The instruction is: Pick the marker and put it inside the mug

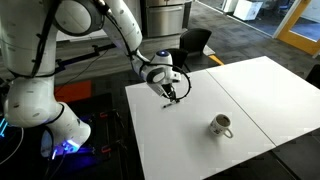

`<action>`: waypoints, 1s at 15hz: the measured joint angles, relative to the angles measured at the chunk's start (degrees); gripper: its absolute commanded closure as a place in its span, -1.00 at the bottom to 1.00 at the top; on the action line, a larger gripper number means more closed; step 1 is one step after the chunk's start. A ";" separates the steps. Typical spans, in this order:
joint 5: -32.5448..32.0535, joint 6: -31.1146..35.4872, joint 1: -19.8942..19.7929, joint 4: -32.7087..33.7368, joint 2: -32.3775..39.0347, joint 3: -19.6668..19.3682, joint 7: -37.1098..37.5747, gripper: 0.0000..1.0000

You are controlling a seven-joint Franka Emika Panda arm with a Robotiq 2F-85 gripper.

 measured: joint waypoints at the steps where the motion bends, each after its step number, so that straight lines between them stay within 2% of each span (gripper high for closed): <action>1: 0.00 0.01 0.01 0.00 0.04 -0.07 0.01 -1.00; 15: 4.42 0.67 -1.11 7.54 7.58 -0.10 0.16 -1.00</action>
